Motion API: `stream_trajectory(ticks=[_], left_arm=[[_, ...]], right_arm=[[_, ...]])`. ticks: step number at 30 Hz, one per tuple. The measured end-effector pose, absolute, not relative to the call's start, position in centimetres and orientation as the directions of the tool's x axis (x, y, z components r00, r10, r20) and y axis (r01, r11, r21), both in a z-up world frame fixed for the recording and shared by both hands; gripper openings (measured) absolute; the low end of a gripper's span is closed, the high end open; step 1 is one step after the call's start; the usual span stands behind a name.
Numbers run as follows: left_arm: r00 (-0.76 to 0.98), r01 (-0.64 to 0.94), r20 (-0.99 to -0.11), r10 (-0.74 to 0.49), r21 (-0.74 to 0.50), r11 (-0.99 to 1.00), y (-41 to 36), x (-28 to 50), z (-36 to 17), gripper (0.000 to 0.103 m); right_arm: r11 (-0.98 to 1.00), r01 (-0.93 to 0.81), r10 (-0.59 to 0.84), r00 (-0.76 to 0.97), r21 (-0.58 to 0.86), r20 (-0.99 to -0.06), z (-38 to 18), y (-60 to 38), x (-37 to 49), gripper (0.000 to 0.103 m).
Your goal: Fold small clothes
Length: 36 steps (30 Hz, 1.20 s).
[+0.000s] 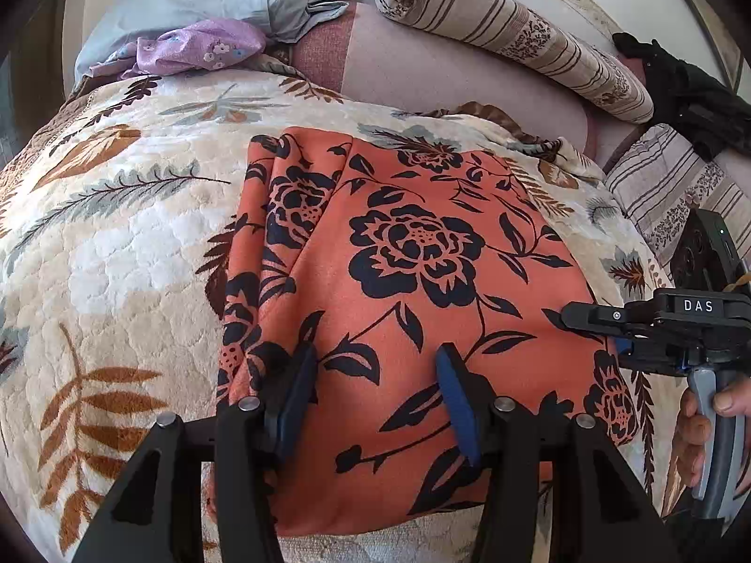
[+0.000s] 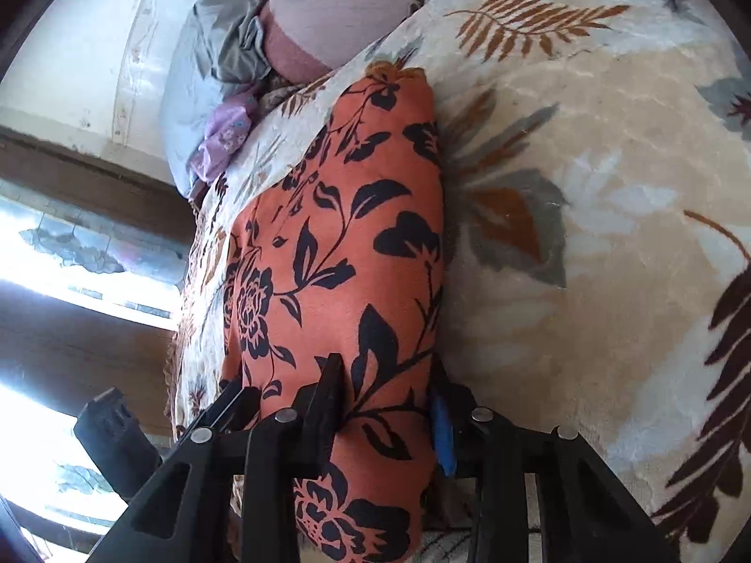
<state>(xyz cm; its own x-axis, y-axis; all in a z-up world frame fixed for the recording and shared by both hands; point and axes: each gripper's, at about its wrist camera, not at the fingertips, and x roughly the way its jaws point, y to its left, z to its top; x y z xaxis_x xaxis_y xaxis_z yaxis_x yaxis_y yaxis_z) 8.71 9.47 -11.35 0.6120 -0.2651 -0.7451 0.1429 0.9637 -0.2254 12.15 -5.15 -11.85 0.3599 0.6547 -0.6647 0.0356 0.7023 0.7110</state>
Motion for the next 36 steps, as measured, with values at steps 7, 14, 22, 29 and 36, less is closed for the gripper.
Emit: stream_trajectory(ticks=[7,14,22,29,36], left_arm=[[0.611,0.131,-0.754,-0.243,-0.206,0.97,9.1,8.9,-11.4,0.054],[0.638,0.099,-0.743,-0.201,-0.18,0.979,8.7,8.1,-9.2,0.055],[0.66,0.134,-0.732,-0.168,-0.106,0.985,7.5,7.7,-11.6,0.063],[0.677,0.169,-0.711,-0.19,-0.1,0.98,7.7,7.4,-11.8,0.063],[0.682,0.184,-0.705,-0.193,-0.09,0.979,7.6,7.2,-11.8,0.063]], right_arm=[[0.757,-0.081,0.639,0.304,0.649,-0.707,-11.4,-2.7,6.5,0.064],[0.693,-0.029,0.696,0.29,0.721,-0.657,-10.9,-5.6,6.2,0.06],[0.599,0.085,0.697,0.433,0.796,-0.571,-9.3,-10.8,12.5,0.084],[0.572,0.137,0.715,0.4,0.808,-0.574,-11.3,-7.8,24.8,0.084],[0.728,0.13,0.588,0.386,0.673,-0.711,-10.6,-5.0,29.3,0.033]])
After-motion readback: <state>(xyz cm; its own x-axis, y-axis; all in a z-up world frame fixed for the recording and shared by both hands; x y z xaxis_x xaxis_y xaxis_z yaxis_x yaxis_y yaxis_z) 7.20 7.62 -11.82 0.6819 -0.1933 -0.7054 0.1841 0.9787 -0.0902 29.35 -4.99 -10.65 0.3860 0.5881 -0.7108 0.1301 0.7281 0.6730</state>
